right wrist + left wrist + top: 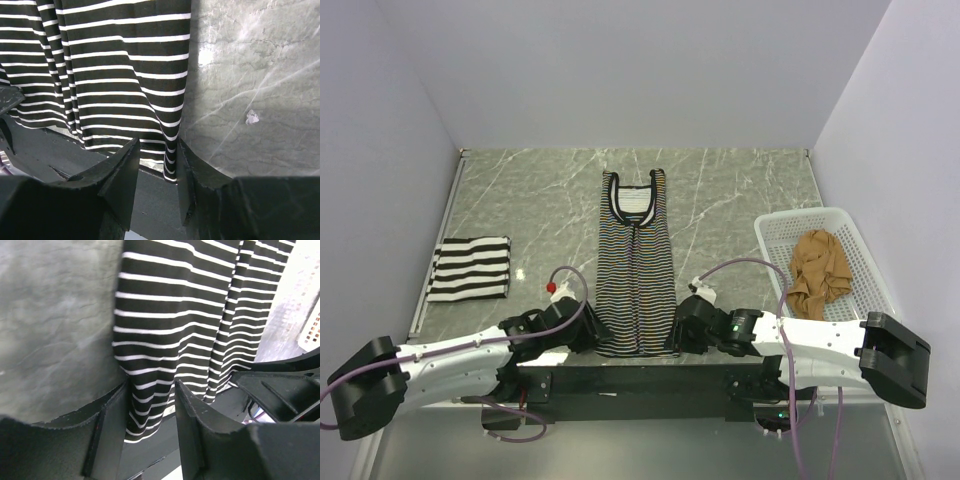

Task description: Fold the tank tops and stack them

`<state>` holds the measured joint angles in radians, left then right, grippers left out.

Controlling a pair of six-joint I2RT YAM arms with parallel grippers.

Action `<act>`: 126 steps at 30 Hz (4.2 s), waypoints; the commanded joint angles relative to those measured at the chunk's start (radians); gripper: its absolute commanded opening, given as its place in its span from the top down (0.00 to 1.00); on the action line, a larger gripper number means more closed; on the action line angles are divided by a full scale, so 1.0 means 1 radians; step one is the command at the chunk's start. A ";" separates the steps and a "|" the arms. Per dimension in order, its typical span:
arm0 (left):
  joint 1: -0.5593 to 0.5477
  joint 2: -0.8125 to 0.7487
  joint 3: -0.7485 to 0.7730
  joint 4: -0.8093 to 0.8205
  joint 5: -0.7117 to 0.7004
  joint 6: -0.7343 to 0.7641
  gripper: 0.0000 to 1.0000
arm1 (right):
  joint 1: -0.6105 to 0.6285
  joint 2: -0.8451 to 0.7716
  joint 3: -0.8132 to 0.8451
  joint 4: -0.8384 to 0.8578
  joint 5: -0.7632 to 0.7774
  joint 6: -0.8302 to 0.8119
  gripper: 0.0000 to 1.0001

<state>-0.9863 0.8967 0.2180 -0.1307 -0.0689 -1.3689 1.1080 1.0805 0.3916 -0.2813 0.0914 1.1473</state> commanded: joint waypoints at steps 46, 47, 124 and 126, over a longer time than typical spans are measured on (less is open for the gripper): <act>-0.038 -0.030 -0.054 -0.165 0.003 -0.013 0.62 | 0.003 -0.103 -0.146 -0.110 0.031 0.054 0.60; -0.040 -0.030 -0.057 -0.164 0.009 -0.015 0.63 | 0.004 -0.106 -0.149 -0.110 0.030 0.055 0.62; 0.673 1.065 1.162 0.042 0.432 0.511 0.99 | -0.666 0.866 1.090 -0.036 -0.205 -0.488 1.00; 0.684 1.093 1.178 0.051 0.452 0.504 0.99 | -0.682 0.877 1.107 -0.035 -0.214 -0.486 1.00</act>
<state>-0.3157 1.9690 1.3388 -0.1150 0.3267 -0.8803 0.4480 1.9419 1.4403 -0.3435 -0.0971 0.6716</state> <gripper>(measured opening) 0.032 0.014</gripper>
